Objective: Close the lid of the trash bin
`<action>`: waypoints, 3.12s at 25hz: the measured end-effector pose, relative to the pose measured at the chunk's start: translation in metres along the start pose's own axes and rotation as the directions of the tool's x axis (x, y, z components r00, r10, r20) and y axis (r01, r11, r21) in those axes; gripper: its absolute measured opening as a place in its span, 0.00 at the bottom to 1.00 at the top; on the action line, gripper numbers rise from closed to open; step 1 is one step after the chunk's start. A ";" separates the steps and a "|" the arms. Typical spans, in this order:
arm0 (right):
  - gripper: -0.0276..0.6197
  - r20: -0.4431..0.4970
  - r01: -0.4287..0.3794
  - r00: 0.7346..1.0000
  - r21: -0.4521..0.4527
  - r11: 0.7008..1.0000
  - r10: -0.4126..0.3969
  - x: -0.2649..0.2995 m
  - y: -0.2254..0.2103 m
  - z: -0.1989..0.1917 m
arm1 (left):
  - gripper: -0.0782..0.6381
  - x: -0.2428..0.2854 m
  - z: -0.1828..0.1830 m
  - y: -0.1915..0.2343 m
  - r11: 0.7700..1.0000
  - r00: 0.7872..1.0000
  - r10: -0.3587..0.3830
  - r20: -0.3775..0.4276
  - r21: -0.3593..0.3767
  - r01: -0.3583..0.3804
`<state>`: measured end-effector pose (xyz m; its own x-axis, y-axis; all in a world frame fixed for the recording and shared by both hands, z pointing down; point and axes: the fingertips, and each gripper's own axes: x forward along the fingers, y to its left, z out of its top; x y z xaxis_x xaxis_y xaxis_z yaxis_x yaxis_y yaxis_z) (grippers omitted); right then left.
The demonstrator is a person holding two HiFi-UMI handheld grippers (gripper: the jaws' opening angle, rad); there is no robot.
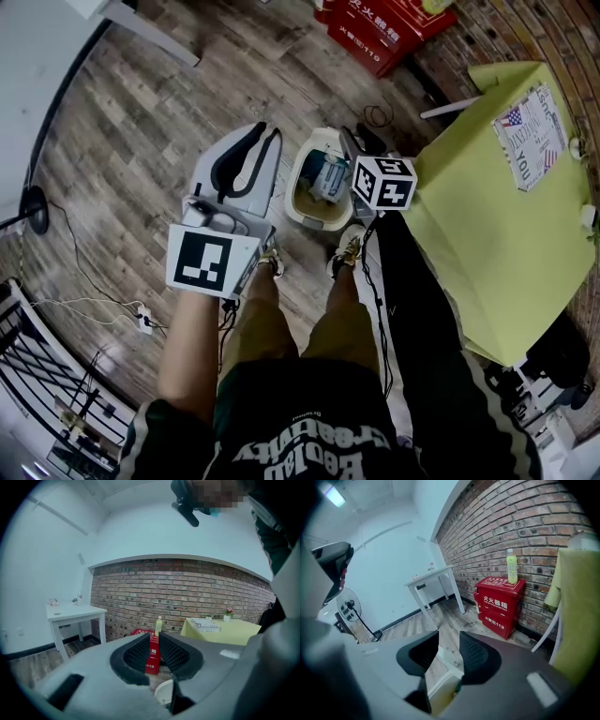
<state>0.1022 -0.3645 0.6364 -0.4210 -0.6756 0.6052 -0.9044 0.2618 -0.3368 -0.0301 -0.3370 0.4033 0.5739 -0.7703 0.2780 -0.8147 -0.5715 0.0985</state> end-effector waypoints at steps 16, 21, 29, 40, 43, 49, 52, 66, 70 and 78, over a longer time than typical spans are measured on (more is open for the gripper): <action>0.18 -0.163 0.128 0.979 0.034 0.991 -0.121 0.020 -0.028 -0.014 | 0.20 -0.015 -0.031 0.015 0.999 0.999 0.026 -0.028 -0.034 -0.026; 0.12 -0.190 0.118 0.976 0.034 0.992 -0.110 0.013 -0.022 -0.023 | 0.19 -0.019 -0.037 0.010 0.999 0.999 0.019 -0.035 -0.047 -0.021; 0.15 -0.194 0.080 0.978 0.020 0.997 -0.074 0.006 -0.009 -0.035 | 0.18 -0.026 -0.042 0.006 0.998 0.999 0.009 -0.035 -0.060 -0.011; 0.18 -0.197 0.038 0.980 -0.001 0.999 -0.038 -0.006 0.009 -0.056 | 0.18 -0.034 -0.054 -0.008 0.998 0.999 0.000 -0.042 -0.065 -0.003; 0.18 -0.206 0.029 0.978 0.007 1.000 -0.027 -0.009 0.014 -0.064 | 0.18 -0.036 -0.056 -0.010 0.998 0.999 -0.004 -0.047 -0.064 0.001; 0.17 -0.240 0.012 0.971 0.011 1.000 -0.009 -0.018 0.024 -0.086 | 0.18 -0.041 -0.063 -0.017 0.998 0.998 -0.020 -0.063 -0.064 0.016; 0.17 -0.248 0.006 0.969 0.001 1.000 -0.006 -0.023 0.028 -0.094 | 0.18 -0.045 -0.069 -0.021 0.997 0.997 -0.029 -0.074 -0.074 0.023; 0.18 -0.279 -0.019 0.960 0.019 1.000 0.024 -0.037 0.044 -0.138 | 0.18 -0.060 -0.094 -0.033 0.996 0.992 -0.050 -0.119 -0.079 0.041; 0.16 -0.301 -0.026 0.953 0.004 1.000 0.026 -0.039 0.050 -0.152 | 0.18 -0.062 -0.100 -0.032 0.998 0.990 -0.039 -0.138 -0.057 0.032; 0.17 -0.324 -0.036 0.945 0.017 0.999 0.039 -0.038 0.055 -0.175 | 0.18 -0.054 -0.105 -0.033 0.998 0.990 -0.046 -0.135 -0.055 0.039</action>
<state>0.0562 -0.2036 0.7205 -0.4557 -0.4054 0.7924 -0.8876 0.2738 -0.3704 -0.0432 -0.2467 0.4848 0.5944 -0.6978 0.3996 -0.7950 -0.5848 0.1614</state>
